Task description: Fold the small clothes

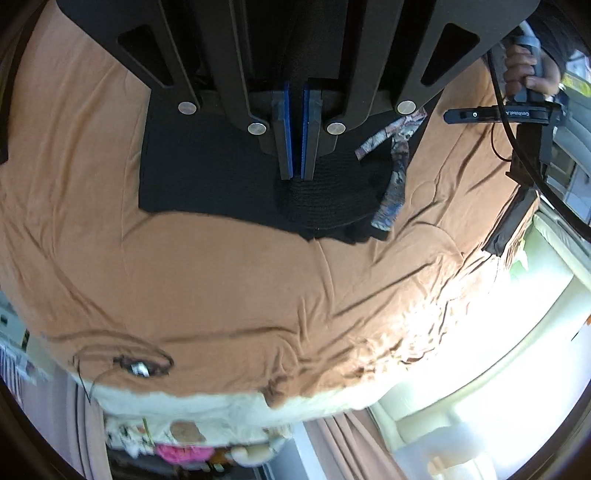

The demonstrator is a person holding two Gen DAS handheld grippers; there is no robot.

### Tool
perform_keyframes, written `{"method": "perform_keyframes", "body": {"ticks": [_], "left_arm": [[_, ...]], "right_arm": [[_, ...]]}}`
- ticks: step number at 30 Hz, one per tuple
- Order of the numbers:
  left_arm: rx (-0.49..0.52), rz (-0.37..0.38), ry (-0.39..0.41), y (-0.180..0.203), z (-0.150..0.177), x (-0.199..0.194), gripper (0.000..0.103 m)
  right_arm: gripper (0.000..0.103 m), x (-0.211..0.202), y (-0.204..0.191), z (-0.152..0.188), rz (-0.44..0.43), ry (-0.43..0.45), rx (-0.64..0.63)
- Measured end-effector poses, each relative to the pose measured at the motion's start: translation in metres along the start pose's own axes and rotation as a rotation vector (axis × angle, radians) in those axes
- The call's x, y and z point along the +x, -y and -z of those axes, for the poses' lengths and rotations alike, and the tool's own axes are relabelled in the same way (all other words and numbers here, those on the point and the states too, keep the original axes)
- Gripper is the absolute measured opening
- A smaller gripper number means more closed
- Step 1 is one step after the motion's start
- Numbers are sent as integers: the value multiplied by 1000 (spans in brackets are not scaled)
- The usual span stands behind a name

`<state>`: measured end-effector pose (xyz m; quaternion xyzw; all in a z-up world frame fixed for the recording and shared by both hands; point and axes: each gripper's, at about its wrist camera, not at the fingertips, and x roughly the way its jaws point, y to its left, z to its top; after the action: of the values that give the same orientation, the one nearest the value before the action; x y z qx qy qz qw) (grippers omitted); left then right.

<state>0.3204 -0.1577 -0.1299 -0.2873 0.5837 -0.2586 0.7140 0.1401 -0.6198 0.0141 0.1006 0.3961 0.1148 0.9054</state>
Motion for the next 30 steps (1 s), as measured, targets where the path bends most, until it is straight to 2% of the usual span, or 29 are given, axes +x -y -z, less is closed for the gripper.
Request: {"method": "perform_keyframes", "body": {"ticks": [1, 2, 3, 4, 5, 13, 15, 23, 27, 28, 29, 30], "left_arm": [[0, -1, 0, 0, 0, 0, 26], [0, -1, 0, 0, 0, 0, 26], [-1, -1, 1, 0, 0, -1, 26], [-1, -3, 2, 0, -1, -1, 26], [-2, -5, 2, 0, -1, -1, 26], [-5, -16, -1, -2, -1, 1, 26], [-5, -20, -2, -2, -1, 2, 26], [-8, -28, 0, -5, -1, -1, 26], [-6, -38, -6, -5, 1, 1, 26], [-6, -40, -8, -4, 1, 2, 26], [-8, -41, -9, -3, 2, 3, 26], [-8, -40, -9, -2, 2, 4, 26]], "right_arm": [[11, 2, 6, 0, 12, -11, 25], [24, 5, 13, 2, 22, -16, 50], [33, 7, 17, 1, 27, -17, 66], [51, 9, 24, 2, 36, -14, 92], [59, 10, 31, 4, 40, -6, 119], [58, 36, 66, 8, -8, -58, 275], [52, 43, 67, 7, -30, -76, 279], [51, 76, 59, -9, -23, -156, 213], [41, 91, 55, -12, 3, -189, 181], [35, 94, 52, -14, 11, -194, 162], [22, 96, 49, -16, 22, -199, 138], [14, 97, 46, -16, 29, -202, 123]]}}
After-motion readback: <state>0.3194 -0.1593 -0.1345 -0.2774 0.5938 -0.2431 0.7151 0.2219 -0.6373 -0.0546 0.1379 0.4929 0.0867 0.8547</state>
